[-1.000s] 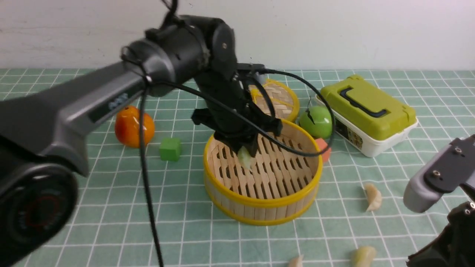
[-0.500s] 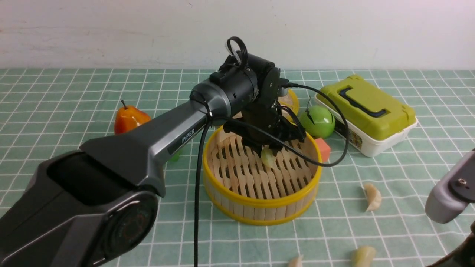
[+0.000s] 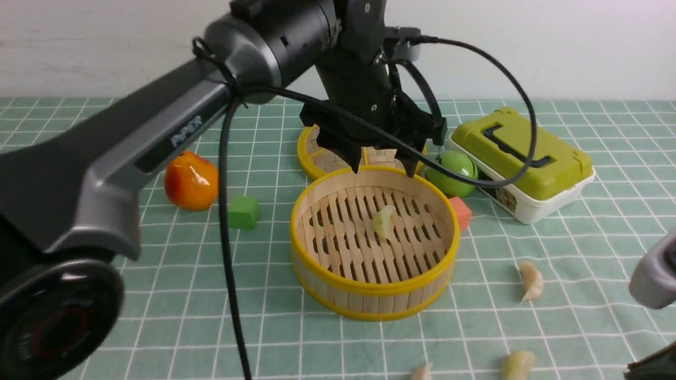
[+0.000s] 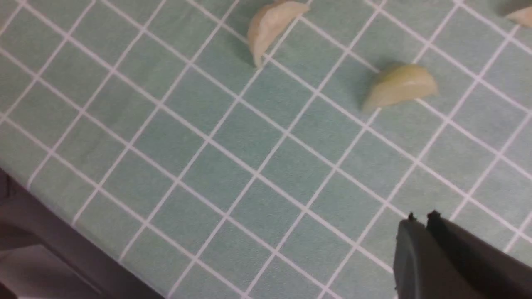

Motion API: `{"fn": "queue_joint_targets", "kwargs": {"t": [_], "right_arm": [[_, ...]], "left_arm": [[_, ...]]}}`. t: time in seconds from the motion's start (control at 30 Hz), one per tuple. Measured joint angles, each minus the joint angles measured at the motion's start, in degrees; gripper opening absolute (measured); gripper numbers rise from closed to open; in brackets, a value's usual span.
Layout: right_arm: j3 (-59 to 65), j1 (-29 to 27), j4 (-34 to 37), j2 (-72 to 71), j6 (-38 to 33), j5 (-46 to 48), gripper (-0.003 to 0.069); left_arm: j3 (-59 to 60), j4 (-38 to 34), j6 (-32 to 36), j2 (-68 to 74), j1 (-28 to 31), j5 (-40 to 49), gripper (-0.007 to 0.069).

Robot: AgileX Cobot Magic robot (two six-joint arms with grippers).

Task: Put the dumplings into the steamer on the table with the blue tablecloth.
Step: 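Reach for and grasp a dumpling on the table with the left gripper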

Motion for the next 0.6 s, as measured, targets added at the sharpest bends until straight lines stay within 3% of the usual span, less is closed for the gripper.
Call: {"fn": "queue_joint_targets", "kwargs": {"t": [0.33, 0.6], "right_arm": [[0.0, -0.4, -17.1, -11.7, 14.1, 0.7, 0.0041], [0.0, -0.4, -17.0, -12.3, 15.6, 0.9, 0.0047]], "left_arm": [[33.5, -1.3, -3.6, -10.7, -11.5, -3.3, 0.0501], [40.2, -4.8, -7.3, -6.6, -15.2, -18.4, 0.0501]]}}
